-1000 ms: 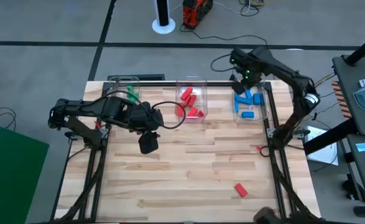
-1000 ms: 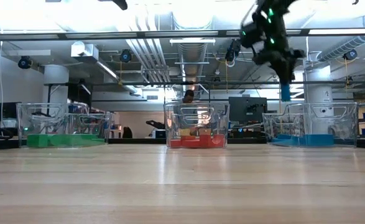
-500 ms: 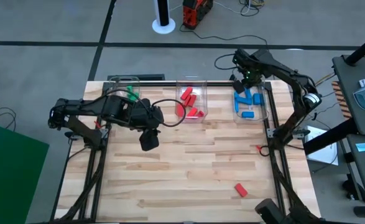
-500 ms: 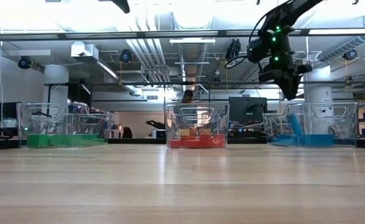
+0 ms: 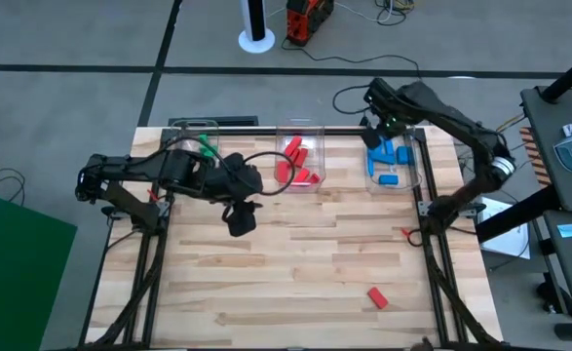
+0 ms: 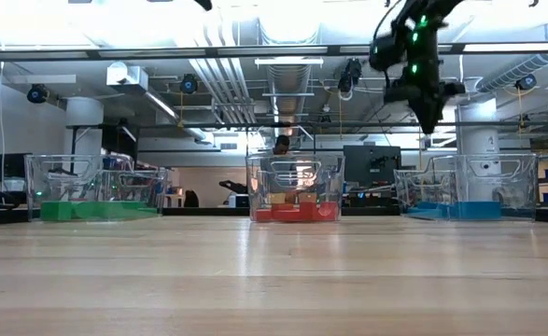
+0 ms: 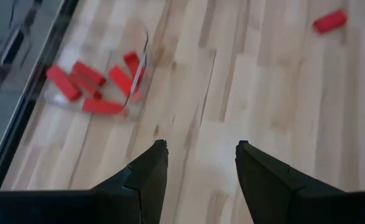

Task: Sort blocks
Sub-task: Put the red wooden block into the middle transparent bin

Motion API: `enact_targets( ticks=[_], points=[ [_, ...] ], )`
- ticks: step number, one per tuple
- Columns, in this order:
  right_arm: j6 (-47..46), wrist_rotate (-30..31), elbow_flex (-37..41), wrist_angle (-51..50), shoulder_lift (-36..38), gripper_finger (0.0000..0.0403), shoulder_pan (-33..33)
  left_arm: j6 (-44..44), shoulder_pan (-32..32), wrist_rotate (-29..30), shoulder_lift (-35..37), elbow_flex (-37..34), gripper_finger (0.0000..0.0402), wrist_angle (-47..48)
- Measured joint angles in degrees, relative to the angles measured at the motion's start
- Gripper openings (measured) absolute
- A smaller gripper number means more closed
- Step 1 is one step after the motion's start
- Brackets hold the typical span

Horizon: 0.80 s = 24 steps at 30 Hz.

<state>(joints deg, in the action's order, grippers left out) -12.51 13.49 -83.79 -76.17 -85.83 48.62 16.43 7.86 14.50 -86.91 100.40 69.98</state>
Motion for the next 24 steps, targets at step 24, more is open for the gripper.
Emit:
enact_targets(
  ticks=[24],
  points=[
    [-35.51, 5.95, 0.46, 1.10, 22.00, 0.0009, -61.50, -11.51, 3.77, -2.02, -11.75, -0.04, 0.0166, -27.55]
  ],
)
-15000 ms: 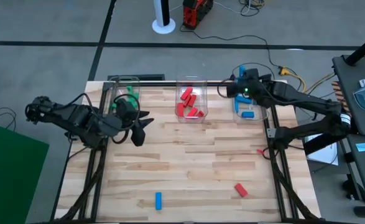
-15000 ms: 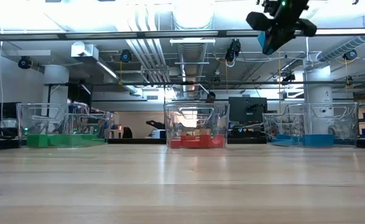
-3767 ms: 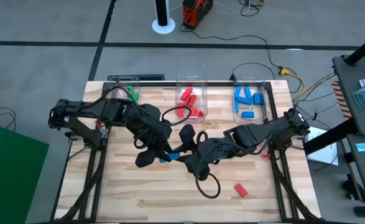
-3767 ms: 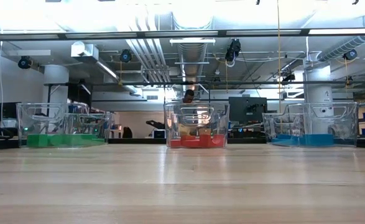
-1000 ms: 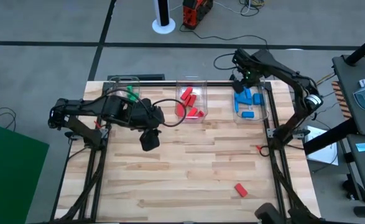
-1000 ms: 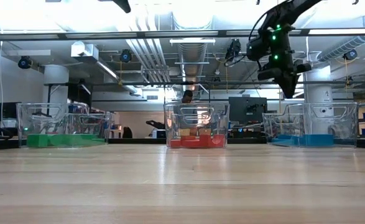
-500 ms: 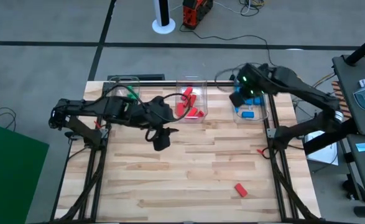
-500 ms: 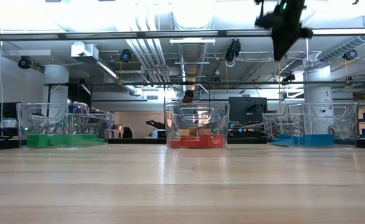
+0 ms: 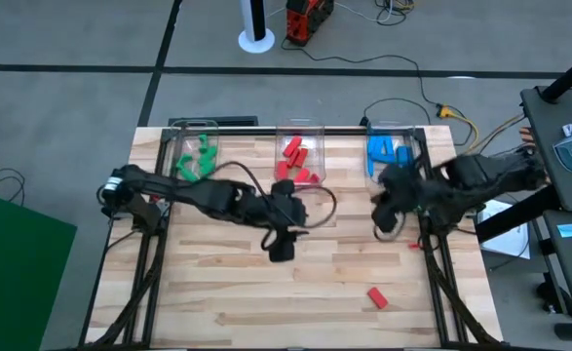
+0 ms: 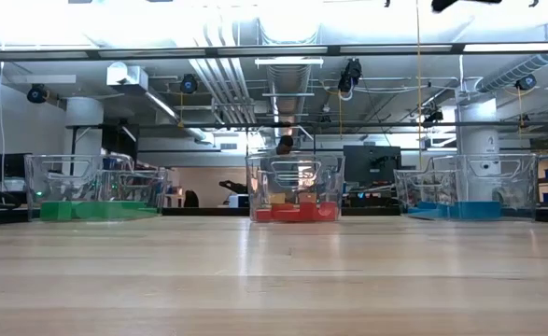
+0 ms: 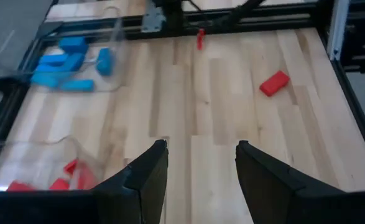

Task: Sort blocks
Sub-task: Put the red wooden block into the middle transparent bin

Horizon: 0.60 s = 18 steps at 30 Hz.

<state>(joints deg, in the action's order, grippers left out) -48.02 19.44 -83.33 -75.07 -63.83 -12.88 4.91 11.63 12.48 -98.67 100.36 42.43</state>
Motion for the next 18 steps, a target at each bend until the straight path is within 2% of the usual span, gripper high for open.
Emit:
enact_targets(
  ticks=[9, 15, 18],
  points=[
    [-16.88, -0.48, 0.16, 0.49, -5.05, 0.0009, -17.88, 2.03, 1.49, 0.01, -5.25, 0.02, 0.0166, -3.41],
    [-20.13, -7.93, 0.61, 0.56, -14.04, 0.0009, -26.73, 5.17, 1.61, -0.01, -5.41, 0.04, 0.0166, -3.66],
    [-24.49, -8.83, 2.73, 0.89, -18.12, 0.0009, -29.72, 6.86, 1.58, 0.03, -4.58, 0.04, 0.0166, -3.64]
  ],
)
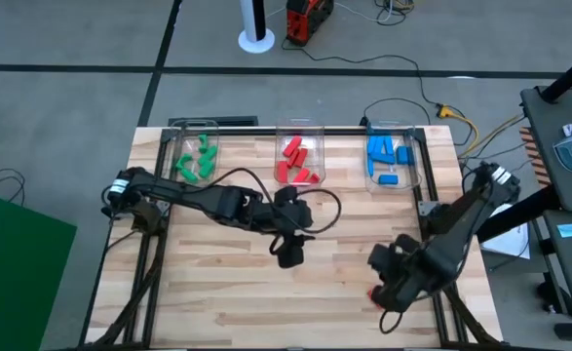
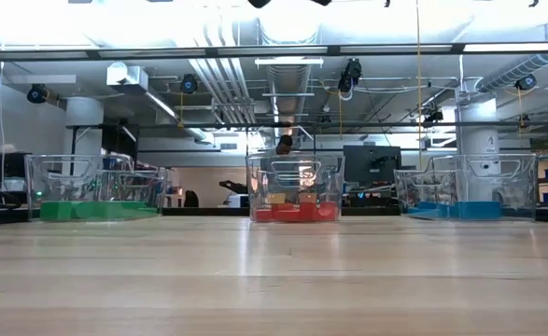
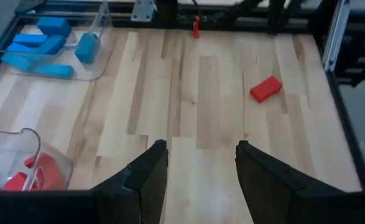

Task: Sort blocks
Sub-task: Put the red wooden block into the middle transparent bin

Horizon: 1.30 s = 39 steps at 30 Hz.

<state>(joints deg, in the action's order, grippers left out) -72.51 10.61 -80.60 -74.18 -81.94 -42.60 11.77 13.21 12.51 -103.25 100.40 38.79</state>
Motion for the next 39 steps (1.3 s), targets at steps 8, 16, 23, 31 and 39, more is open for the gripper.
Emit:
enact_targets(
  ticks=[8, 16, 23, 31, 39],
  points=[
    [-6.39, -8.78, 16.36, 19.23, -1.84, 0.0009, -4.28, 6.61, 0.04, 0.09, 2.99, 0.11, 0.0166, 1.96],
    [-10.49, -13.02, 28.13, 31.26, -1.01, 0.0009, -4.67, 10.43, 1.08, 0.07, 4.03, 0.11, 0.0166, 2.93],
    [-10.35, -13.64, 32.10, 39.37, -1.99, 0.0009, -4.67, 13.37, 2.83, 0.15, 4.03, 0.11, 0.0166, 5.65],
    [-8.27, -12.25, 32.05, 39.86, -6.87, 0.0009, -4.64, 15.12, 4.07, 0.47, 4.03, 0.11, 0.0166, 7.32],
    [-5.38, -6.30, 32.13, 41.38, -6.76, 0.0009, -2.88, 15.03, 4.75, 0.48, 3.98, 0.11, 0.0166, 7.77]
  ],
)
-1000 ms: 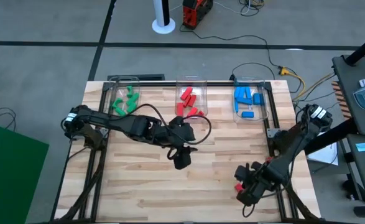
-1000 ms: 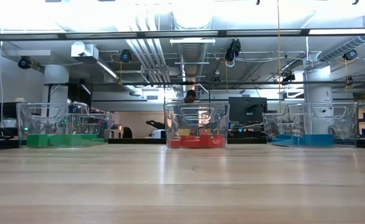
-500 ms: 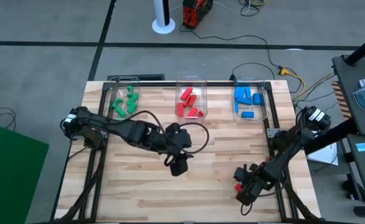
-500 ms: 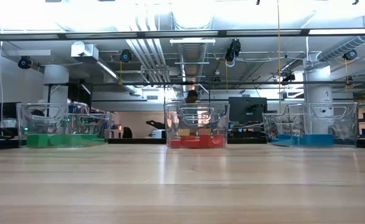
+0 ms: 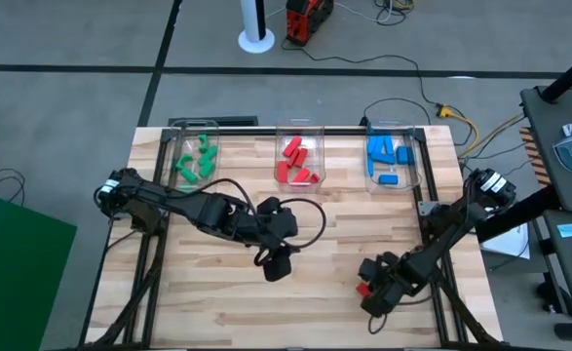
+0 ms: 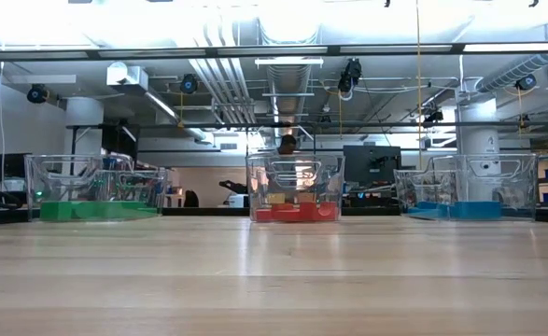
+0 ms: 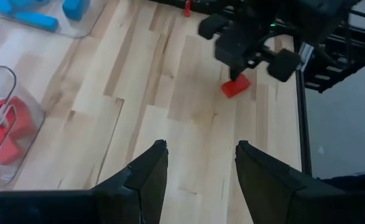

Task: Sort blocks
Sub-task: Put the red wooden block into the middle transparent bin

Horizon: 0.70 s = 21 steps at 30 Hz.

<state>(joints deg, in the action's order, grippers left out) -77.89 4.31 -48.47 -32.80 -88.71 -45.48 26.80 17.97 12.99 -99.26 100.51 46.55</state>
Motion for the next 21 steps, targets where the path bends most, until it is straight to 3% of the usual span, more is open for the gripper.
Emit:
enact_targets(
  ticks=[7, 11, 16, 21],
  points=[
    [13.75, 5.91, -1.74, 1.98, 0.75, 0.0009, 6.45, -3.33, 0.78, 0.00, 0.00, 0.00, 0.0166, 0.06],
    [22.86, 8.43, -7.07, -3.78, 1.69, 0.0009, 10.57, -4.45, 1.11, -0.02, 0.00, 0.00, 0.0166, 0.22],
    [28.65, 0.47, -12.19, -7.81, 2.34, 0.0009, 12.59, -4.71, 1.10, 0.01, -0.02, -0.07, 0.0166, 0.35],
    [33.76, -10.29, -9.91, 3.29, 2.34, 0.0009, 10.72, -6.08, 1.10, 2.64, -0.46, -0.34, 0.0166, 0.27]
  ],
)
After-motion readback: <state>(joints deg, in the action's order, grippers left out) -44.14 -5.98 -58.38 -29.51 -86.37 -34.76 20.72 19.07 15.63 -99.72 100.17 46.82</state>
